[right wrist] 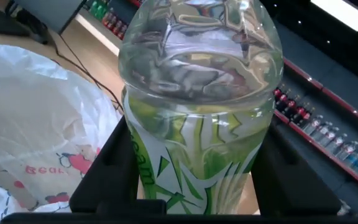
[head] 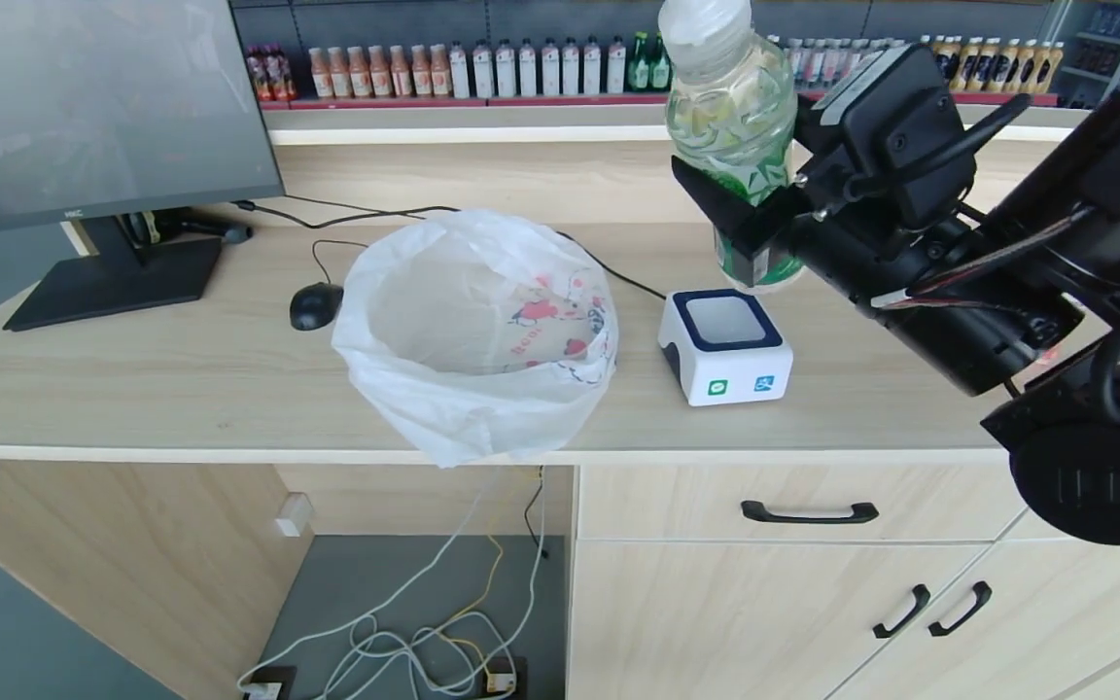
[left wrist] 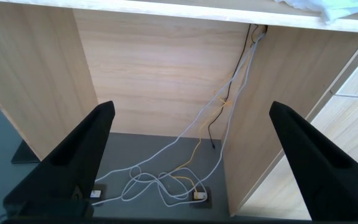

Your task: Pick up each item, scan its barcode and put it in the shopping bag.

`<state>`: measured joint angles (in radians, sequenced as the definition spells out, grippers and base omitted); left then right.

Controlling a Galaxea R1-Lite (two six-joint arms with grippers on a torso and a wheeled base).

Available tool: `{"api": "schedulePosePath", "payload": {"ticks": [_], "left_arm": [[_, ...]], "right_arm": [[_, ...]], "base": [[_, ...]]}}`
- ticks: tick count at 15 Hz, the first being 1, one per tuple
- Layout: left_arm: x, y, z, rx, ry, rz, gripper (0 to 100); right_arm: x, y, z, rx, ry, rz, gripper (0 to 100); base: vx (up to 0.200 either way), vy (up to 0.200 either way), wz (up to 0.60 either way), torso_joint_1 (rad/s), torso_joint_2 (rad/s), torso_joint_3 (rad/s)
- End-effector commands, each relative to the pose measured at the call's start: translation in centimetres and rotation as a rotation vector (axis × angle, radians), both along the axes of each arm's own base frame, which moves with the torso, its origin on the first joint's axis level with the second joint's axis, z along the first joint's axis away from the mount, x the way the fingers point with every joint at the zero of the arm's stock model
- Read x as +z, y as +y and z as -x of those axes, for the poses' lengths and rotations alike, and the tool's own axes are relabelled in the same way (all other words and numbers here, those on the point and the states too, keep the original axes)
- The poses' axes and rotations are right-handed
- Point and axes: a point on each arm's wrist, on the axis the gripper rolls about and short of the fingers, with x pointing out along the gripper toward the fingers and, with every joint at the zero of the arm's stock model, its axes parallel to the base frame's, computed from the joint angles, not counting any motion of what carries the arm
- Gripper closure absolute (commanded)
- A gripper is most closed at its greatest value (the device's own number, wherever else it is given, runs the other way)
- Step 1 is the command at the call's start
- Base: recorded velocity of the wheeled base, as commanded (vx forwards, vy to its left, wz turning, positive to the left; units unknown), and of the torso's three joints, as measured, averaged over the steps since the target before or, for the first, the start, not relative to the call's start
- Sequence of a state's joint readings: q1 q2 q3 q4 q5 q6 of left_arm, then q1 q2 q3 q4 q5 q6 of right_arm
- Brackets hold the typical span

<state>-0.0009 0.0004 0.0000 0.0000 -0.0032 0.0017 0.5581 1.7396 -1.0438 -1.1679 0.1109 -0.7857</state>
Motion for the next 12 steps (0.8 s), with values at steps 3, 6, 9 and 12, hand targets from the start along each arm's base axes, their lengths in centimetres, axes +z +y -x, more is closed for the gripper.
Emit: {"api": "schedulePosePath", "payload": {"ticks": [3,6,9,12], "left_arm": [[0.0,0.0,0.0,0.001,-0.002,0.000,0],[0.0,0.0,0.0,0.001,0.000,0.000,0],[0.0,0.0,0.0,0.001,0.000,0.000,0],[0.0,0.0,0.0,0.001,0.000,0.000,0]], "right_arm": [[-1.3,1.1,-1.3,0.077,-0.050,0.117,100],[-2.0,1.2,-1.3,0.109,-0.071,0.177,100],[-4.0,1.8,-2.5,0.184,-0.080,0.267,100],[-4.4,1.5,-3.1,0.164,-0.109,0.307,100]], "base": [[0.000,0.000,0.00,0.000,0.00,0.000],[0.000,0.000,0.00,0.000,0.00,0.000],[0.000,0.000,0.00,0.000,0.00,0.000],[0.000,0.000,0.00,0.000,0.00,0.000]]}}
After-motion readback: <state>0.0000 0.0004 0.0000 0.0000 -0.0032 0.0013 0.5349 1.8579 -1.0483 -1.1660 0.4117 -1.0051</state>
